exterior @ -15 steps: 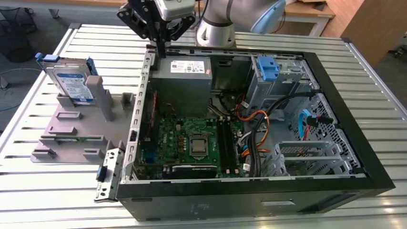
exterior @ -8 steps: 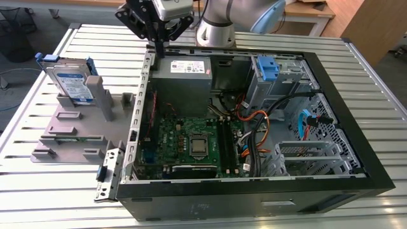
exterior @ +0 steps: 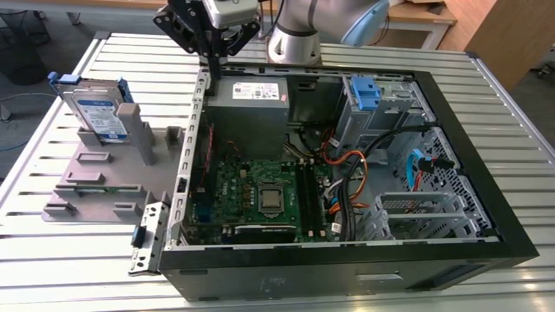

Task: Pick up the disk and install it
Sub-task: 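Reach for the disk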

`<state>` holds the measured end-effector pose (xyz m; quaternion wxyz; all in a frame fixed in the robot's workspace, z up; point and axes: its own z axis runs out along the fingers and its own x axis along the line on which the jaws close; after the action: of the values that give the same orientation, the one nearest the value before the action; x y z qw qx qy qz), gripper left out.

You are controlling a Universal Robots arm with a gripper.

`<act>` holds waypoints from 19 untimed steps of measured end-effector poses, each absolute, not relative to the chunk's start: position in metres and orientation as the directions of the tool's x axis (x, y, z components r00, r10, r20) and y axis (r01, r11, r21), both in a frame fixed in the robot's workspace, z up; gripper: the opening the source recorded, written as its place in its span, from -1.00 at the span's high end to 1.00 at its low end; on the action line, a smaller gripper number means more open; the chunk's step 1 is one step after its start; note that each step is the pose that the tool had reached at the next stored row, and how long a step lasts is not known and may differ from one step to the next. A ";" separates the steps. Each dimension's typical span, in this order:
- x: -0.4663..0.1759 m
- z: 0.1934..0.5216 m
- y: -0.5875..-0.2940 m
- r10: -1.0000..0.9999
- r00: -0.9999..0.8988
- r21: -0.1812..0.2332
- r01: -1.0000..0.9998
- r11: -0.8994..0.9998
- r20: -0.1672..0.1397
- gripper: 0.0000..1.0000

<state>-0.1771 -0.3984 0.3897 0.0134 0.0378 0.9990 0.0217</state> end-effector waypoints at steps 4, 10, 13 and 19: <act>-0.178 0.390 -0.398 0.076 -0.997 0.044 0.075 0.996 -0.025 0.79; -0.178 0.390 -0.398 0.076 -0.997 0.044 0.075 0.996 -0.025 0.79; -0.179 0.390 -0.399 0.076 -0.997 0.044 0.075 0.996 -0.025 0.79; -0.187 0.389 -0.398 0.076 -0.997 0.044 0.075 0.996 -0.026 0.79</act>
<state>-0.1872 -0.3981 0.3893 0.0138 0.0379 0.9989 0.0217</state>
